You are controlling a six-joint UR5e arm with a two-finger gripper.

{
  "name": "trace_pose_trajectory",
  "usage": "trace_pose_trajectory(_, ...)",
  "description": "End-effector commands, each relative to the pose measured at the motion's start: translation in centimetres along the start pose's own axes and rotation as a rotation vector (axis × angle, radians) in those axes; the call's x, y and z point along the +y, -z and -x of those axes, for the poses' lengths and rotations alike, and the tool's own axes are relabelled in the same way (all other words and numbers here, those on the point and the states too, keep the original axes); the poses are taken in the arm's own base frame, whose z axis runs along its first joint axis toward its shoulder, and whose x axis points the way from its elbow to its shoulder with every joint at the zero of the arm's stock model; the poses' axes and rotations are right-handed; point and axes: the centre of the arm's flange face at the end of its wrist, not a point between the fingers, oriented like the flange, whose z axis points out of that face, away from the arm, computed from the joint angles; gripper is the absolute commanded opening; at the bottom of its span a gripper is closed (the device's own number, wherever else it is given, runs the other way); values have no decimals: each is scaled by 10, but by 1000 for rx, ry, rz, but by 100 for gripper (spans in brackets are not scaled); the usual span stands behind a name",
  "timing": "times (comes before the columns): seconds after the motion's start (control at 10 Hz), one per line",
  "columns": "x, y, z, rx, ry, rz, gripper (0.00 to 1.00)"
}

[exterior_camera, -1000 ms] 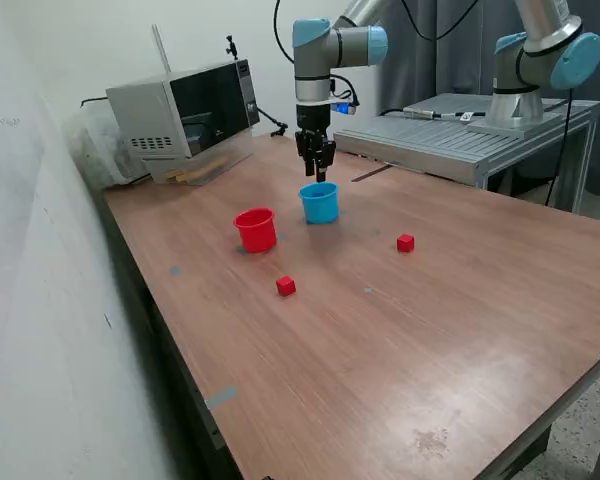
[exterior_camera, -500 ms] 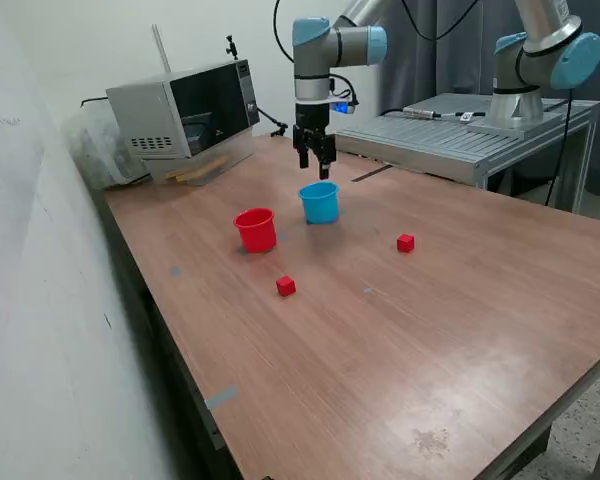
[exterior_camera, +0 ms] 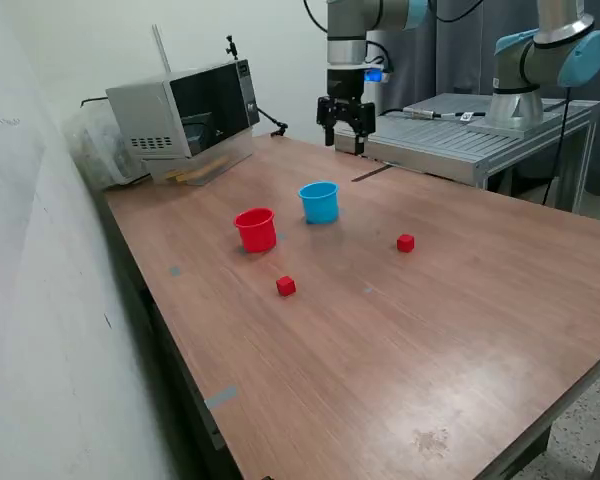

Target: Place red objects in the red bin, and blue objects in the blue bin.

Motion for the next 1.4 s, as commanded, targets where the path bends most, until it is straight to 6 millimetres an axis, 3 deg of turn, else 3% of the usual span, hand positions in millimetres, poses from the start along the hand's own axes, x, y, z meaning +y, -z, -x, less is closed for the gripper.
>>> trace_pose_trajectory(0.0, -42, 54, -98, 24, 164, 13, 100)
trace_pose_trajectory(0.3, -78, 79, -152, 32, 228, 42, 100)
trace_pose_trajectory(0.6, -83, 71, -183, 54, 269, 31, 100)
trace_pose_trajectory(0.7, -76, 46, -187, 79, 269, -8, 100)
trace_pose_trajectory(1.1, 2, -13, -192, 83, 118, -17, 100)
trace_pose_trajectory(1.3, 26, -44, -187, 80, 107, -23, 100)
